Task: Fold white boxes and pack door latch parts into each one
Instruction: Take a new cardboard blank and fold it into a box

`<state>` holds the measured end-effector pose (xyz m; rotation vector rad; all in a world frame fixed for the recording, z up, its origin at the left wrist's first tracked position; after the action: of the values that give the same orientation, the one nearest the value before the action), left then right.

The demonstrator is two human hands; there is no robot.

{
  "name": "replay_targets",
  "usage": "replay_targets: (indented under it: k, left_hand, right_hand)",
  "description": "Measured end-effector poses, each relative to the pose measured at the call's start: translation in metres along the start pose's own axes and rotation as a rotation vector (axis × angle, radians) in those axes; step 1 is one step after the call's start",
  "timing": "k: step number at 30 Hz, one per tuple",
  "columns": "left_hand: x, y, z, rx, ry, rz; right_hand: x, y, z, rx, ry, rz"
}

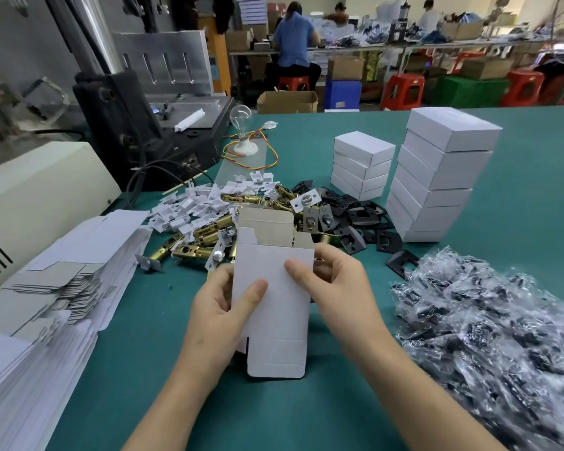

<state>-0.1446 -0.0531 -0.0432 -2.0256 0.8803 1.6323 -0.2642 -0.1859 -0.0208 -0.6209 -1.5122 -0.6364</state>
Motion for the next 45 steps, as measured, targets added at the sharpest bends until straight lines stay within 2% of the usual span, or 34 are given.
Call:
replay_targets:
  k: [4,11,20,27,35,41,45]
  left_hand:
    - [-0.005,-0.004,-0.002,-0.082,0.087,0.011]
    - [-0.014,0.0,0.002,-0.025,0.189,-0.034]
    - [-0.009,-0.008,0.003,-0.022,0.177,-0.022]
    - [-0.005,-0.008,0.0,-0.043,0.139,-0.153]
    - [0.002,-0.008,-0.003,-0.032,0.101,-0.196]
    - [0.001,-0.007,-0.003,-0.038,0.149,-0.211]
    - [0.0,-0.009,-0.004,0.029,0.166,-0.277]
  right_hand:
    - [0.004,0.005,0.002,-0.021,-0.074,0.016]
    - [0.006,0.009,0.005,0.048,-0.175,0.092]
    - [0.006,0.008,0.006,0.057,-0.164,0.167]
    - [0.007,0.008,0.006,0.046,-0.141,0.23]
    - [0.001,0.01,0.004,0.072,-0.06,0.258]
    - [-0.009,0.007,-0.001,0.107,0.171,0.053]
    - [-0.009,0.007,-0.001,0.133,0.233,-0.037]
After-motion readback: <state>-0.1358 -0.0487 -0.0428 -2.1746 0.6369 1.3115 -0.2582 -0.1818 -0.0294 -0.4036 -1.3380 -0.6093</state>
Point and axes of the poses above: each hand's wrist, its own z-axis away from the middle knuckle, its own y-axis out of the palm, x = y × z, the point moved 3 cm from there along -z, towards the middle knuckle, and after that the axes turned 7 degrees about y, right-handed, at the moved point
